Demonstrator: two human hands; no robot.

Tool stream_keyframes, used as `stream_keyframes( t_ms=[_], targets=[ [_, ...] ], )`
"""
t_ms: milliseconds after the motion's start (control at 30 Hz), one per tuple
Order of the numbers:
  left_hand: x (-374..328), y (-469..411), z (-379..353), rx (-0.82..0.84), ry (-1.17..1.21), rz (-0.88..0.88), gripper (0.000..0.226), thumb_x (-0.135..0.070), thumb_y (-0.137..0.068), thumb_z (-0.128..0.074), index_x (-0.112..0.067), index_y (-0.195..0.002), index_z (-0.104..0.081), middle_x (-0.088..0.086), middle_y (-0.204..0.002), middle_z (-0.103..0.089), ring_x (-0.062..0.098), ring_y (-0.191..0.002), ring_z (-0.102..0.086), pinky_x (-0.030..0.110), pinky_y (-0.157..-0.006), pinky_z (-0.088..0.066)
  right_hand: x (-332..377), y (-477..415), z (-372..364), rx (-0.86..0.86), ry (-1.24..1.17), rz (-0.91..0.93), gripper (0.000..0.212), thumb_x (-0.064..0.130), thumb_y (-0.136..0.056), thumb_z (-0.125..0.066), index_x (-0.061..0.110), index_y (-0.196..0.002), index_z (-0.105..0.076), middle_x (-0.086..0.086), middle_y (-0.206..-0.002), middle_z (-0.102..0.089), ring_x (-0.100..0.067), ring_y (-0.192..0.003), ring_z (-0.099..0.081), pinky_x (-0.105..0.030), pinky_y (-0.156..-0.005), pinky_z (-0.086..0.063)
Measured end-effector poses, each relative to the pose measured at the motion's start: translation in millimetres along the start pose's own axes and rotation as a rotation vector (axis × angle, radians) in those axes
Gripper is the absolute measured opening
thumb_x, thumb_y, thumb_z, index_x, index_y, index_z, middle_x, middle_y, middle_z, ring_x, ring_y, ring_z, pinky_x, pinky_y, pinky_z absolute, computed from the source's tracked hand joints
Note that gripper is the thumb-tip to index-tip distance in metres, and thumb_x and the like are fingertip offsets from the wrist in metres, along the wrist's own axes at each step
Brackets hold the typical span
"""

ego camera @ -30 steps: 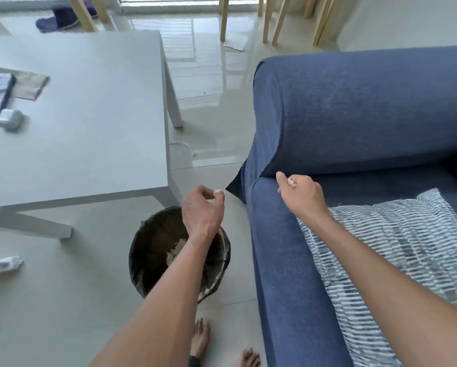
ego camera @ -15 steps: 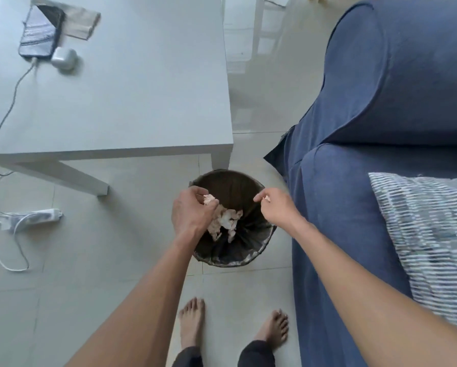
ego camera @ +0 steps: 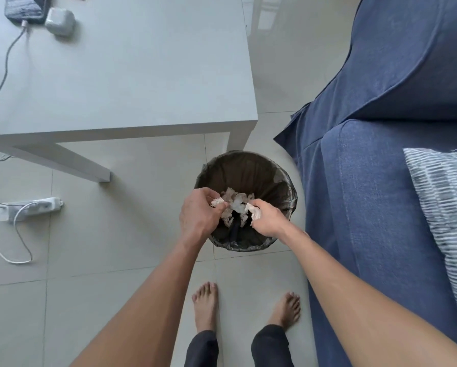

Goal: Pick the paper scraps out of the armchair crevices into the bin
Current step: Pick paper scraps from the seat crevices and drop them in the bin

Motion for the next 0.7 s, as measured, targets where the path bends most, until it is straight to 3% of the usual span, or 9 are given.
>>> stream_keyframes(
  t_ms=[133, 200, 367, 567, 700],
  targets=[
    [6, -3, 4, 0.008, -0.014, 0.0, 0.025, -0.037, -0.084, -0.075, -0.023, -0.105, -0.072, -0.004, -0.105, -0.073, 0.016, -0.099, -0.067, 0.037, -0.09, -0.054, 5, 4, -6, 0.079, -0.001, 0.005, 0.072, -0.001, -0.092, -0.041, 0.024, -0.159, -0.028, -0.011, -0.161, -0.034, -0.032, -0.146, -0.036, -0.037, -0.117, -0.036],
    [7, -4, 5, 0.006, -0.013, 0.001, 0.026, -0.037, -0.084, -0.075, -0.022, -0.106, -0.072, -0.004, -0.106, -0.073, 0.017, -0.099, -0.067, 0.037, -0.089, -0.054, 4, 5, -7, 0.074, -0.024, 0.004, 0.069, -0.003, -0.092, -0.038, 0.021, -0.157, -0.034, -0.012, -0.158, -0.04, -0.03, -0.144, -0.039, -0.037, -0.117, -0.037],
    [7, -4, 3, 0.017, -0.017, -0.009, 0.026, -0.037, -0.085, -0.075, -0.022, -0.106, -0.073, -0.002, -0.107, -0.073, 0.018, -0.1, -0.067, 0.036, -0.088, -0.054, -3, 2, -5, -0.048, -0.085, -0.011, 0.055, -0.004, -0.091, -0.037, 0.017, -0.137, -0.06, -0.008, -0.128, -0.062, -0.025, -0.122, -0.056, -0.027, -0.097, -0.044],
    [9, -2, -4, 0.018, -0.033, -0.009, 0.022, -0.041, -0.084, -0.075, -0.027, -0.1, -0.074, -0.004, -0.089, -0.067, 0.015, -0.083, -0.064, 0.028, -0.071, -0.048, -11, 3, 13, -0.195, -0.092, 0.0, 0.052, 0.0, -0.093, -0.038, 0.017, -0.138, -0.058, -0.009, -0.133, -0.062, -0.027, -0.125, -0.056, -0.033, -0.105, -0.045],
    [6, -1, -13, 0.031, -0.033, -0.023, 0.026, -0.042, -0.085, -0.074, -0.025, -0.103, -0.073, -0.002, -0.089, -0.068, 0.018, -0.087, -0.066, 0.034, -0.077, -0.053, -16, 2, 26, -0.257, -0.056, 0.024, 0.046, 0.007, -0.098, -0.039, 0.019, -0.137, -0.059, -0.011, -0.135, -0.062, -0.029, -0.124, -0.056, -0.038, -0.106, -0.046]
  ],
)
Point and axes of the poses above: each hand's wrist, its own y-axis away from the middle knuckle, its own z-axis out of the back of the hand, x = y × z, the point moved 3 cm from there along -y, towards the middle knuckle
